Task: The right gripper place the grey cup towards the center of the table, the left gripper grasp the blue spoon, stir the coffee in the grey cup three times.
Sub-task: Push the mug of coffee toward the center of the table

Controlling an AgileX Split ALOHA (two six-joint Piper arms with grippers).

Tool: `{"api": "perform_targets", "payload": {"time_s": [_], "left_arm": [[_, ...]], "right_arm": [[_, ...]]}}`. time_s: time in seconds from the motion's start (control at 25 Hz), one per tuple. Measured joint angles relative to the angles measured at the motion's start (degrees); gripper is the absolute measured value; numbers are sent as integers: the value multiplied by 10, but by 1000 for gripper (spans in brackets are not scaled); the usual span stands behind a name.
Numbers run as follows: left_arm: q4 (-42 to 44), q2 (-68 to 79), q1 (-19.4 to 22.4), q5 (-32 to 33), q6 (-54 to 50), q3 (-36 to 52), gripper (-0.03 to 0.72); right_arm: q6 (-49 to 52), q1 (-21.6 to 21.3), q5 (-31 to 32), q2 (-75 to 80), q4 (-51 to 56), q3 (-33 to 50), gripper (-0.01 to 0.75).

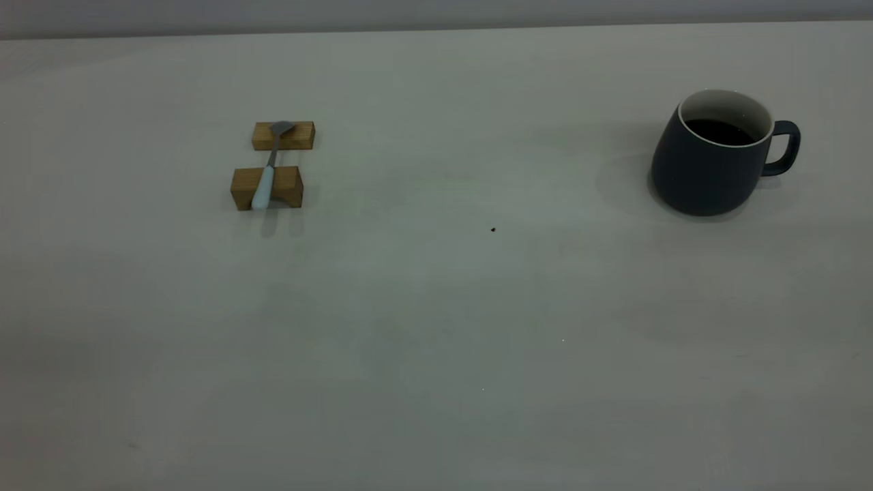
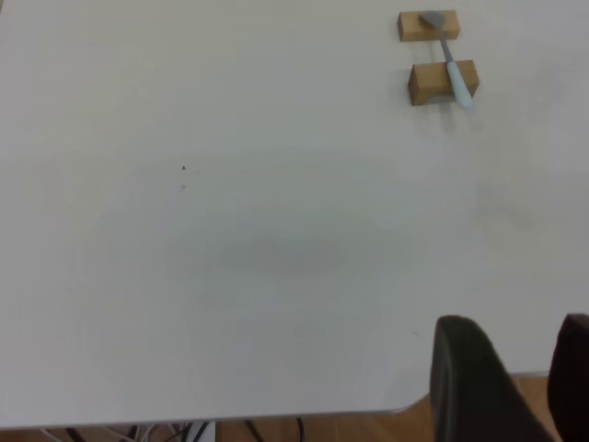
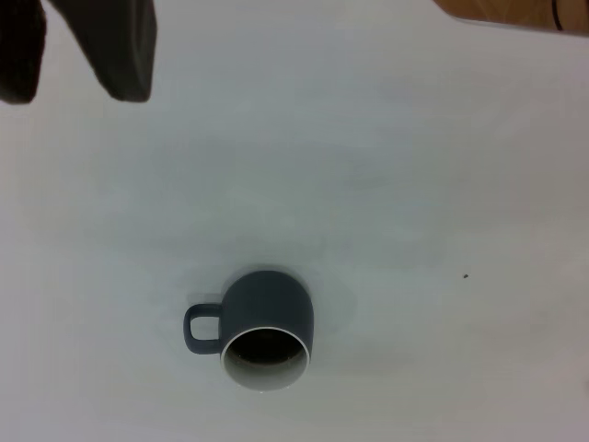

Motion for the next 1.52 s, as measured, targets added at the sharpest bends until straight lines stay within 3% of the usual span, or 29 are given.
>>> {"api": "perform_targets", "payload": {"time_s": [0.56, 0.8, 0.96, 1.16, 1.28, 1.52], "left_arm": [[0, 0, 0, 0, 0, 0, 293], [0, 0, 0, 0, 0, 0, 293], [0, 0, 0, 0, 0, 0, 293], [0, 0, 0, 0, 0, 0, 293], [0, 0, 0, 0, 0, 0, 293], [0, 0, 0, 0, 0, 0, 293]], "right_arm": [[0, 0, 0, 0, 1, -1, 240], [0, 0, 15, 123, -20, -75, 267], [0, 0, -6, 290, -69, -139, 366], [-45, 0, -55, 486, -108, -191, 578], [-93, 0, -118, 571, -108, -205, 685], [-135, 0, -189, 712, -102, -217, 729]]}}
